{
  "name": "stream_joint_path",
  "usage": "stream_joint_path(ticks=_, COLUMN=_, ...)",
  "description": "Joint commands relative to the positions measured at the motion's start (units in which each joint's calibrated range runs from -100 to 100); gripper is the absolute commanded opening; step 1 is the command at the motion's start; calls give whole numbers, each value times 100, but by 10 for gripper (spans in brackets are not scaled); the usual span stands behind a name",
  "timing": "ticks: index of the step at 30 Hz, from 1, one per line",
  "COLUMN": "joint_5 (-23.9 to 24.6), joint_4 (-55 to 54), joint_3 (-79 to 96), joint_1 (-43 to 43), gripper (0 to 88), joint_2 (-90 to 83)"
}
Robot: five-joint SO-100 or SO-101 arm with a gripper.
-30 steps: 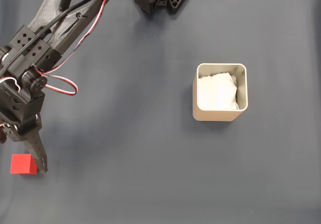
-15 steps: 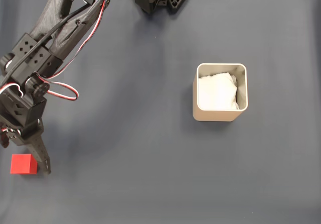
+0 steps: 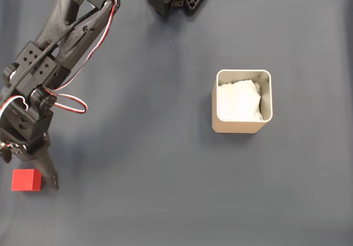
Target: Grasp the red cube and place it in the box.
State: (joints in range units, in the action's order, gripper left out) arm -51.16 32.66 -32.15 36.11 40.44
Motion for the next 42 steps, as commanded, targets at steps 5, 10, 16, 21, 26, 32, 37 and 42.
stream_joint_path(ticks=5, joint_5=-24, joint_4=-102, joint_3=-322, joint_1=-30, gripper=478, joint_2=-93)
stream_joint_path(ticks=10, joint_5=-24, joint_4=-168, joint_3=-322, joint_1=-58, gripper=478, joint_2=-84)
stream_joint_path(ticks=16, joint_5=-34, joint_4=-233, joint_3=-304, joint_1=-65, gripper=478, joint_2=-84)
stream_joint_path(ticks=21, joint_5=-34, joint_4=-348, joint_3=-286, joint_1=-86, gripper=477, joint_2=-84)
stream_joint_path(ticks=26, joint_5=-20, joint_4=-422, joint_3=-286, joint_1=-122, gripper=477, joint_2=-84)
stream_joint_path(ticks=32, joint_5=-34, joint_4=-430, joint_3=-276, joint_1=-150, gripper=476, joint_2=-102)
stream_joint_path(ticks=37, joint_5=-68, joint_4=-471, joint_3=-240, joint_1=-157, gripper=399, joint_2=-119)
stream_joint_path(ticks=42, joint_5=-156, joint_4=-529, joint_3=-203, joint_1=-157, gripper=207, joint_2=-128)
